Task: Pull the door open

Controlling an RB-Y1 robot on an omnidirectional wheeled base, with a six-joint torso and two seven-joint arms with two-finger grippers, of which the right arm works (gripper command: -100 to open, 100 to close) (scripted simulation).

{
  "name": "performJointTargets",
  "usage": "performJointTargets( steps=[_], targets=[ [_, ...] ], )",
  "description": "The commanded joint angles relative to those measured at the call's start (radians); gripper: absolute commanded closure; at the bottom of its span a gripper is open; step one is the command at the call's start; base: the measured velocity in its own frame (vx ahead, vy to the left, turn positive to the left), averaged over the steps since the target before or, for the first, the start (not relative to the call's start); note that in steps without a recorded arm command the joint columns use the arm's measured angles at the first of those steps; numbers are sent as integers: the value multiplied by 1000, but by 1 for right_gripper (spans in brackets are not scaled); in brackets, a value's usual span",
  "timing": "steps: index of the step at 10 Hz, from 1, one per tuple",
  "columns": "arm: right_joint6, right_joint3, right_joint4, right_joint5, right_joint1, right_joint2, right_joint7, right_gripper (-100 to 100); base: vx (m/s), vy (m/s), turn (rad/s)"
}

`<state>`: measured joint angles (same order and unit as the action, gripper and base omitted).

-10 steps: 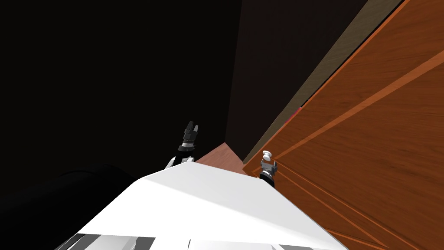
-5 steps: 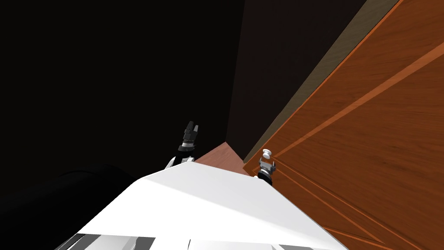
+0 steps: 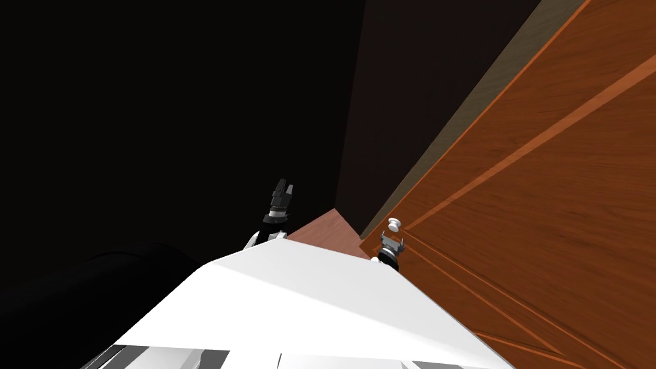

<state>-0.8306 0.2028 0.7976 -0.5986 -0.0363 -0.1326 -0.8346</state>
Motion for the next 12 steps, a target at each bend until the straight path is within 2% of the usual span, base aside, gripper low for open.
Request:
performJointTargets(
  steps=[1,3,4,9,11,12],
  targets=[
    [-1,-5,3,-11,1,4,-35,-100,-62,-1,21],
    [-5,-19,10,-46,6,16,-98,-100,-65,3,43],
    [-5,-19,10,-46,6,16,-111,-100,-54,0,21],
    [-13,-47,23,-111,14,38,-261,-100,-72,-2,41],
    [-15,-53,25,-125,15,42,-293,-100,-60,7,23],
    [-14,-51,27,-120,13,42,-281,-100,-23,3,2]
  ],
)
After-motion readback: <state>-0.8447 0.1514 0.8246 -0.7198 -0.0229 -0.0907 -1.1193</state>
